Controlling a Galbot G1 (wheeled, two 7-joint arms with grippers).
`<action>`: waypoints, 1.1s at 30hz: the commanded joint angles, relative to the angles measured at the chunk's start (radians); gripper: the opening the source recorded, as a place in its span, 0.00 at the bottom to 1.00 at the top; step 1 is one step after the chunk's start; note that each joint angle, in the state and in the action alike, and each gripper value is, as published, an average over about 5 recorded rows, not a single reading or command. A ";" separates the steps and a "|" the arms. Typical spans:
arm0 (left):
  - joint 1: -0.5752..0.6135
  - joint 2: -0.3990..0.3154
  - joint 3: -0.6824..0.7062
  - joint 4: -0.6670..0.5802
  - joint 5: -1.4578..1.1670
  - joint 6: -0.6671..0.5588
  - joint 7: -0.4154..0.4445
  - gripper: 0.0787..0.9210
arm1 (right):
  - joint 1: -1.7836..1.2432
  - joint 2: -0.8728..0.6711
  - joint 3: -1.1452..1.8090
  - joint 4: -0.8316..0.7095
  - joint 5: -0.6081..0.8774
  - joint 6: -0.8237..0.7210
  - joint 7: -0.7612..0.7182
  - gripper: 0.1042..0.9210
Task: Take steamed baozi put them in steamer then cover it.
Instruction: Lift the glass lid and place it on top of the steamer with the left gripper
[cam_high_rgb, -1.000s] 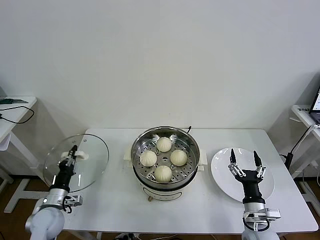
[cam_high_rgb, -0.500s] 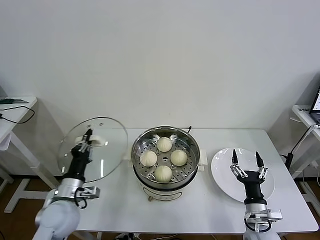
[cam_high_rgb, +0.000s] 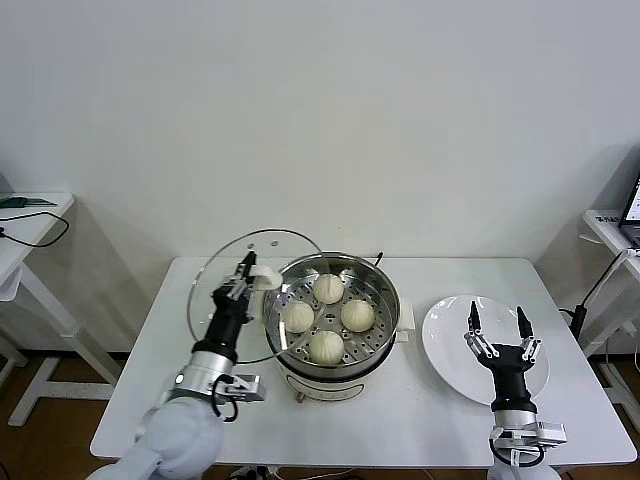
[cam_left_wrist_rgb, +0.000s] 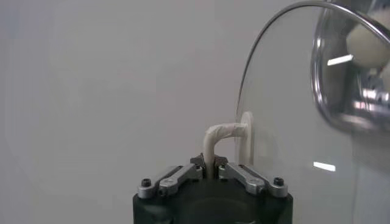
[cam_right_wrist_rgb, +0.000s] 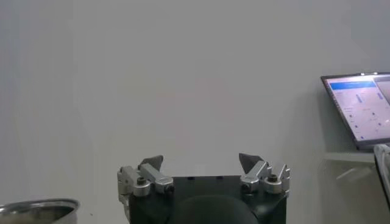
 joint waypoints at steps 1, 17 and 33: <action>-0.241 -0.010 0.343 0.007 -0.102 0.205 -0.055 0.13 | -0.002 0.005 0.007 -0.001 -0.005 -0.001 0.001 0.88; -0.306 -0.052 0.423 0.098 0.166 0.240 0.119 0.13 | 0.011 0.011 -0.001 -0.032 -0.020 0.000 0.000 0.88; -0.350 -0.128 0.433 0.181 0.272 0.248 0.278 0.13 | 0.027 0.021 -0.012 -0.064 -0.033 0.013 -0.003 0.88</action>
